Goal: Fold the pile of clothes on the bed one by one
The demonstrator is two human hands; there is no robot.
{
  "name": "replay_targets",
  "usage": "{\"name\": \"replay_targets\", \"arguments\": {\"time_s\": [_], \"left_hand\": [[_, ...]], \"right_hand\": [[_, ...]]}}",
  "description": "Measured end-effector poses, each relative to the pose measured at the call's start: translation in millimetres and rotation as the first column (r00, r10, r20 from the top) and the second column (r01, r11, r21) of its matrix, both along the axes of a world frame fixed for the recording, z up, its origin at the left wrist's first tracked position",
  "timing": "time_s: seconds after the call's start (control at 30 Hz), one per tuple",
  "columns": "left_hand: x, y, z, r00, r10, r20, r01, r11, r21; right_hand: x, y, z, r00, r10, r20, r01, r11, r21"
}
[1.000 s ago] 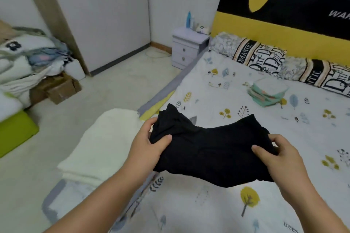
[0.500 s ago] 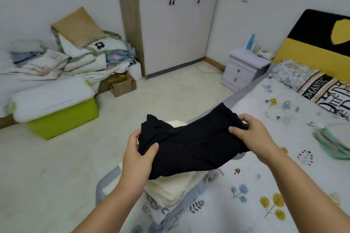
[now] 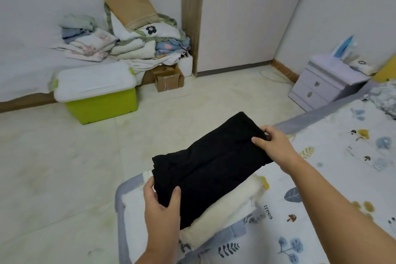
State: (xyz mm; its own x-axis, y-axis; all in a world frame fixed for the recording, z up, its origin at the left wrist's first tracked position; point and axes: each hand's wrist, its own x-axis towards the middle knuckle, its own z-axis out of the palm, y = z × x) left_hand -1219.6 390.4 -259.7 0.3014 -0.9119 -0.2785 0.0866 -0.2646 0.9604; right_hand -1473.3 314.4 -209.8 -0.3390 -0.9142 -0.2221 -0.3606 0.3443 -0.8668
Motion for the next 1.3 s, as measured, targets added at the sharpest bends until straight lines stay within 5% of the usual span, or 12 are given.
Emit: {"name": "replay_targets", "arguments": {"time_s": [0.2,0.4,0.53,0.6,0.7,0.77,0.83,1.13,1.3], "left_hand": [[5.2,-3.6,-30.9,0.996,-0.012,0.091,-0.003,0.985,0.17],[7.3,-8.2,-30.8,0.983,0.061,0.174,-0.079,0.992,0.097],[6.3,-11.6,-28.2,0.958,0.006,0.286,-0.064,0.979,0.194],[12.0,-13.0,-23.0,0.839,-0.005,0.543,-0.059,0.993,0.1],[18.7,-16.8,-15.5,0.506,-0.104,0.856,0.287,0.956,-0.053],[21.9,-24.2,-14.5,0.231,-0.348,0.909,0.496,0.845,0.198],[26.5,-30.8,-16.0,0.054,-0.496,0.867,0.516,0.757,0.401],[35.1,-39.2,22.7,-0.053,-0.495,0.867,0.588,0.687,0.428],[30.4,-38.2,55.7,-0.019,-0.482,0.876,0.729,0.593,0.342]], "right_hand": [[4.5,-7.6,-80.0,0.977,0.022,-0.21,0.033,0.967,0.253],[9.4,-20.4,-81.0,0.922,-0.192,-0.336,0.164,0.98,-0.108],[21.3,-22.1,-87.2,0.8,0.006,-0.6,0.139,0.971,0.196],[32.8,-17.2,-86.5,0.717,0.003,-0.697,0.153,0.975,0.161],[52.5,-9.6,-89.4,0.706,0.085,-0.704,0.005,0.992,0.124],[62.5,-4.7,-96.1,0.714,0.256,-0.652,-0.119,0.962,0.247],[65.7,-1.8,-98.0,0.722,0.348,-0.598,-0.169,0.927,0.336],[69.1,28.6,-45.3,0.683,0.396,-0.614,-0.225,0.913,0.339],[67.6,74.6,-2.2,0.685,0.413,-0.601,-0.229,0.904,0.36]]}}
